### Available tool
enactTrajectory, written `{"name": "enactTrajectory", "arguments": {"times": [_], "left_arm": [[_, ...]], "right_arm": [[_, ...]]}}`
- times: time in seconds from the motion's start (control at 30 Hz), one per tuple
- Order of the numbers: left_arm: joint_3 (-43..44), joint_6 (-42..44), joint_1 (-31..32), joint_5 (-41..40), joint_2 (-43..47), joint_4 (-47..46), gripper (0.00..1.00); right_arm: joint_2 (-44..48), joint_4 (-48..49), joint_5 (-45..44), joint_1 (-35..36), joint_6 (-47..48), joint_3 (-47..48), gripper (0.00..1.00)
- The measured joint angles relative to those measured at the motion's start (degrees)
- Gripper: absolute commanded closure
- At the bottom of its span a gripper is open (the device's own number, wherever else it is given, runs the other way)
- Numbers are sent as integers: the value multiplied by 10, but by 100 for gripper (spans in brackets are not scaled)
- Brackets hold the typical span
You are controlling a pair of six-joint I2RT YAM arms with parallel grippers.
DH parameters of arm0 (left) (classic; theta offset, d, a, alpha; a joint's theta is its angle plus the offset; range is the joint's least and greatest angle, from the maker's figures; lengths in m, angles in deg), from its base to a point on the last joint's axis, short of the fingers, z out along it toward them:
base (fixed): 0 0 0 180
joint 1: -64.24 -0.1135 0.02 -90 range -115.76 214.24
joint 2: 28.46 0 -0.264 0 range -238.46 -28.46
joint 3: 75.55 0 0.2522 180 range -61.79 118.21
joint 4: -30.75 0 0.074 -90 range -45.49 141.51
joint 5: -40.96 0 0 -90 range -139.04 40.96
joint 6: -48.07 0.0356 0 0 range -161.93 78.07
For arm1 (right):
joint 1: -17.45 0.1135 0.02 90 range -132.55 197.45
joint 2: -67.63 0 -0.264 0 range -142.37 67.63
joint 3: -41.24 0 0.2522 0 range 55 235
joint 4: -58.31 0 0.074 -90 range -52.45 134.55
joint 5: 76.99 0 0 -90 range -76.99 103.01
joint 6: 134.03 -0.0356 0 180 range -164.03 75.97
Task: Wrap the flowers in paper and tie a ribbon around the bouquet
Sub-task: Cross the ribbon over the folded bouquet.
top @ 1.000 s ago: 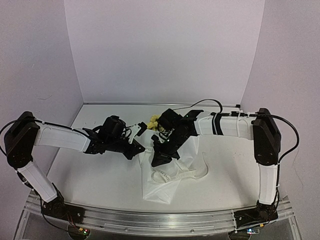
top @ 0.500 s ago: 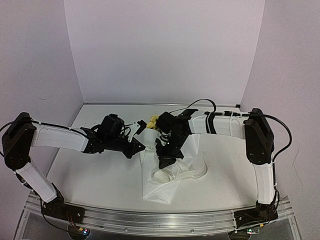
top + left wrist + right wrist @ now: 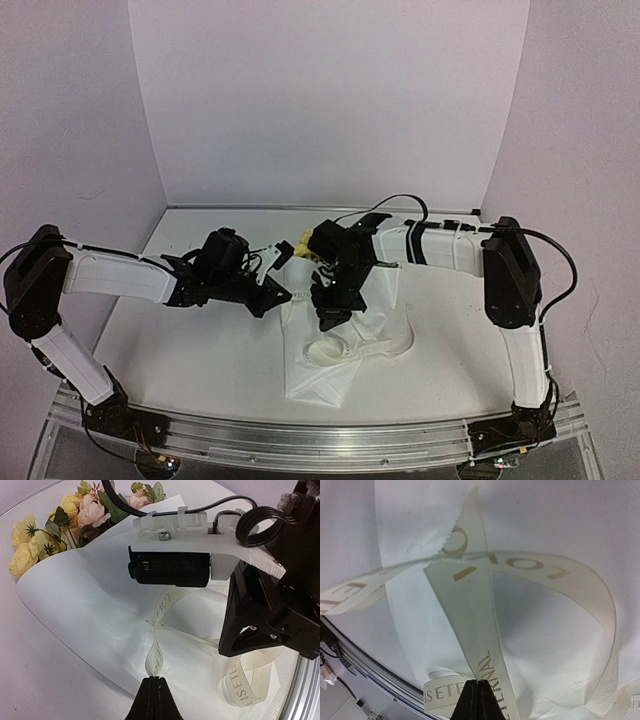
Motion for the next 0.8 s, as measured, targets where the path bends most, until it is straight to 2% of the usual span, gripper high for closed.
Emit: {"name": "enactTrajectory", "arguments": {"times": [0.8], "left_arm": [[-1,-14,0,-3,5,-24,100]], "right_arm": [[-14,-31,-36,17,17,27,98]]}}
